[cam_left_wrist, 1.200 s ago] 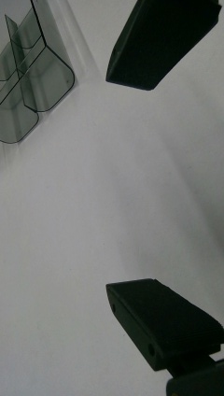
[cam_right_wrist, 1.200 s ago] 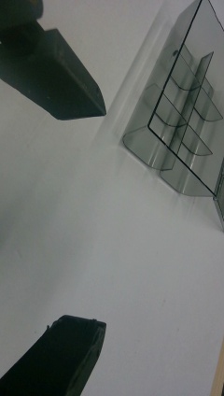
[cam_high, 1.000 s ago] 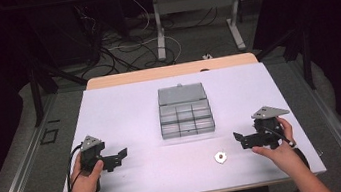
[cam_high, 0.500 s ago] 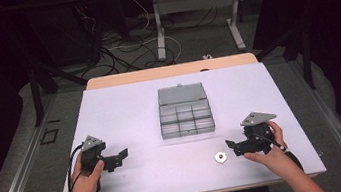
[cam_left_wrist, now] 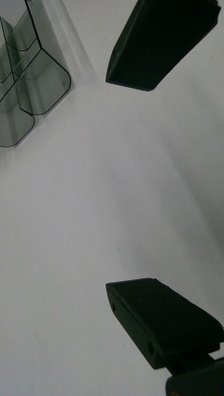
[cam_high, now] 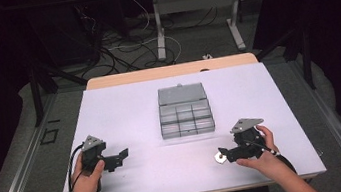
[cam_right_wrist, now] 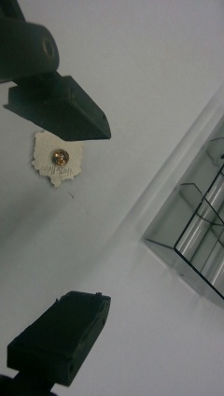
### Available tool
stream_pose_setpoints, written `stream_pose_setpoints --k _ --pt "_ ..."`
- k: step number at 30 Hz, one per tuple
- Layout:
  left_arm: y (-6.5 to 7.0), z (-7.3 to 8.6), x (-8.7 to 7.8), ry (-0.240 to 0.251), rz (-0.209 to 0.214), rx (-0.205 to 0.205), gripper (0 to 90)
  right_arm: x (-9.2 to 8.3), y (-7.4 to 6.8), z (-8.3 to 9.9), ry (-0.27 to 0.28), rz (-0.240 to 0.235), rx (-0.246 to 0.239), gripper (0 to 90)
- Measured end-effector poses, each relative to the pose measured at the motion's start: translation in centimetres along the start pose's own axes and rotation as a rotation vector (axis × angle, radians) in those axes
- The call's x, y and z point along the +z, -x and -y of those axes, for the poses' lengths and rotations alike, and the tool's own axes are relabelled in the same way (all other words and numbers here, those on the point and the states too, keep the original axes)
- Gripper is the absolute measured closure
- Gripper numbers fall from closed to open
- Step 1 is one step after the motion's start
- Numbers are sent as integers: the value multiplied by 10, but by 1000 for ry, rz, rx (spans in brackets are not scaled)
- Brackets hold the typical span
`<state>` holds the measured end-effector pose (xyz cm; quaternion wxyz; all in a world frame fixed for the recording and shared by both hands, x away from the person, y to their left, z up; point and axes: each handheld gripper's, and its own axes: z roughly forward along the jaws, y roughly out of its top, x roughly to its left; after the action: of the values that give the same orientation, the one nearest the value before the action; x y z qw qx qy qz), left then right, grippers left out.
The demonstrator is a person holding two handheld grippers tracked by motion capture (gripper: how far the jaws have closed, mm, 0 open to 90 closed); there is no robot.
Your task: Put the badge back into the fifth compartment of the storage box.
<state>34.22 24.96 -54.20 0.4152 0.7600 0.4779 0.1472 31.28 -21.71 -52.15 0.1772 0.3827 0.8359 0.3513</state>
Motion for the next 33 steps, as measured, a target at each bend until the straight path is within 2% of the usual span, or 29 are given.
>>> stream_pose_setpoints --k 1,4,8,9,13,15,19,23,29,33 --pt "0 0 0 -1 0 0 29 0 -1 0 -21 -5 -2 165" --pt "0 0 0 -1 0 0 29 4 -4 1 -38 -18 -3 173" --pt "-1 0 0 -1 -1 2 29 7 -7 1 -34 -21 -15 203" --pt "-1 0 0 -1 -1 2 29 8 -8 1 -46 -29 -27 207" --pt "-1 0 0 -2 -1 0 29 11 -11 2 -74 -44 -14 221" --pt "0 0 0 -1 0 -1 29 12 -11 2 -84 -52 -23 229" --pt "-1 0 0 -2 -1 0 29 15 -12 4 -79 -45 -30 251" --pt "-1 0 0 -2 -2 0 29 18 -15 6 -98 -54 -25 278" --pt "-1 0 0 -1 -2 -3 29 21 -18 6 -134 -66 -46 284" --pt "-1 0 0 -5 -3 0 29 24 -20 8 -124 -76 -48 309"
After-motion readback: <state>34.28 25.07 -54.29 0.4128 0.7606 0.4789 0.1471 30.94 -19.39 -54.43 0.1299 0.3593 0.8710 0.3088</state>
